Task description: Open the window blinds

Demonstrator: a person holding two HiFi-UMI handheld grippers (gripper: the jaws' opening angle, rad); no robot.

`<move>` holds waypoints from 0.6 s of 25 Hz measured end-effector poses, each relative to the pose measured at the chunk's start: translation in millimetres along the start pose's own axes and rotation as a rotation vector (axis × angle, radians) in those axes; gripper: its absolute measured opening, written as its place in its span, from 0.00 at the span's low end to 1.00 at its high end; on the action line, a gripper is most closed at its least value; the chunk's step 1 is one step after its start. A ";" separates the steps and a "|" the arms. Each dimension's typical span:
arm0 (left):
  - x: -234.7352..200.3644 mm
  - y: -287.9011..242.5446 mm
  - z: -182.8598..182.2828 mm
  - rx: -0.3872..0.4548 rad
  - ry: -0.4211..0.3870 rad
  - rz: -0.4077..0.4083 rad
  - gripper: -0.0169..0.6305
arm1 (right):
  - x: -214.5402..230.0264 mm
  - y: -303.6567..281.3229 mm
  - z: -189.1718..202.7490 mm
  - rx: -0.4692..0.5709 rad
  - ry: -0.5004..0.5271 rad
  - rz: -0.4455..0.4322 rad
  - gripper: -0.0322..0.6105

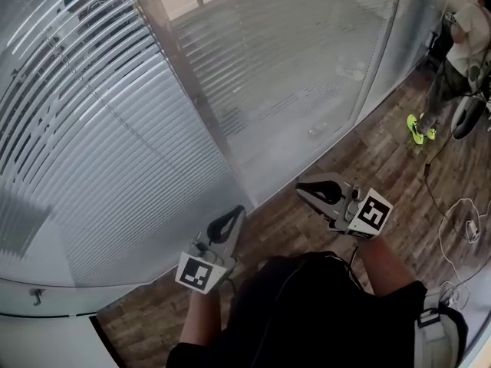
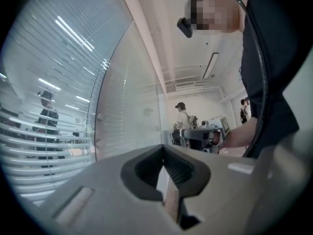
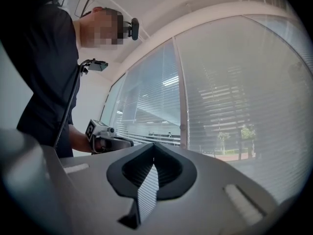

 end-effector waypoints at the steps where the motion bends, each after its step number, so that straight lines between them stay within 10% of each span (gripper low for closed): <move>1: 4.0 -3.6 -0.7 0.006 0.004 -0.001 0.03 | -0.6 3.8 -0.7 -0.010 -0.012 -0.019 0.06; 15: 63.1 -53.1 6.6 -0.003 0.006 -0.004 0.03 | 13.2 72.3 1.3 -0.026 -0.065 -0.037 0.06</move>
Point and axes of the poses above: the fingertips, and each gripper's own axes: y backward along the fingers, x to its right, z out of its underside, the point moved 7 cm from there along y, backward along the fingers, and after that the axes turned 10 degrees about y, right-handed, at the moved point
